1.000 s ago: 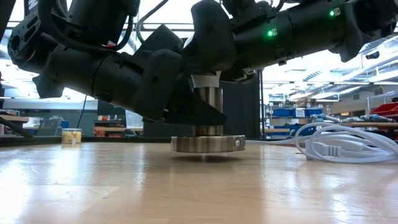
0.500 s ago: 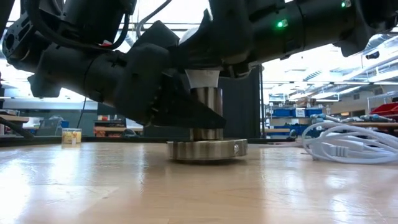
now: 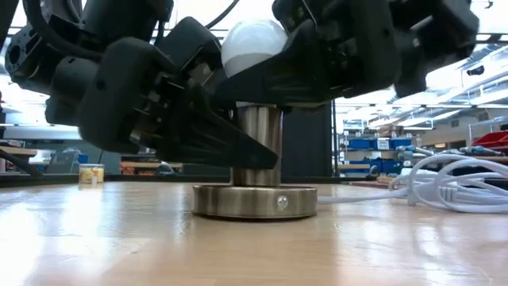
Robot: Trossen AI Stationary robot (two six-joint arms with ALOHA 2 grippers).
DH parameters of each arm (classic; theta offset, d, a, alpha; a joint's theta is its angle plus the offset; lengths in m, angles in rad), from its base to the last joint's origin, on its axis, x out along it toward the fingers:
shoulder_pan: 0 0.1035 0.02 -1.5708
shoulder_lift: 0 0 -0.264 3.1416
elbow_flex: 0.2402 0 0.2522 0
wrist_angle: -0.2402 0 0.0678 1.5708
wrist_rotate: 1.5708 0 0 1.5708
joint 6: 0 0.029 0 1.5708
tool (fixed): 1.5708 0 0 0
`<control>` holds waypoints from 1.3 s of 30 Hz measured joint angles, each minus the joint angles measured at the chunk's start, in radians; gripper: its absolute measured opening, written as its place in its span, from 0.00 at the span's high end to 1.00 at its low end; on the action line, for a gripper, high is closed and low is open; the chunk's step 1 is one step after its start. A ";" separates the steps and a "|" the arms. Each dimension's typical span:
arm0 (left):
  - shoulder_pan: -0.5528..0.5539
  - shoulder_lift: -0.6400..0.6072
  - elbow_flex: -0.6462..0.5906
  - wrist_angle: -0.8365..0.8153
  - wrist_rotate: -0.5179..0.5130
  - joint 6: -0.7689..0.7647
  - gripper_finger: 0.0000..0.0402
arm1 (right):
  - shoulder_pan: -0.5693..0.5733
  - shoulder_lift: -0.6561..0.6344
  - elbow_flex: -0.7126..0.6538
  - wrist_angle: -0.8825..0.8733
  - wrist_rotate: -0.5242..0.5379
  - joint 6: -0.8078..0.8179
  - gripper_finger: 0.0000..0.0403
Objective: Screw lightbulb
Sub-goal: Remove the lightbulb from the lamp
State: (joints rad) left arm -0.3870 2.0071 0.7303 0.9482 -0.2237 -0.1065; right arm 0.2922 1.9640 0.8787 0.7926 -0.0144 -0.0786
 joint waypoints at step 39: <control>0.224 -0.002 0.017 -0.034 -0.052 -0.018 0.53 | -0.195 -0.363 0.165 -1.114 0.093 0.209 0.08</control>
State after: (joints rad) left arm -0.1634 2.0056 0.7469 0.9139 -0.2756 -0.1241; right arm 0.0975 1.6010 1.0434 -0.3215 0.0783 0.1305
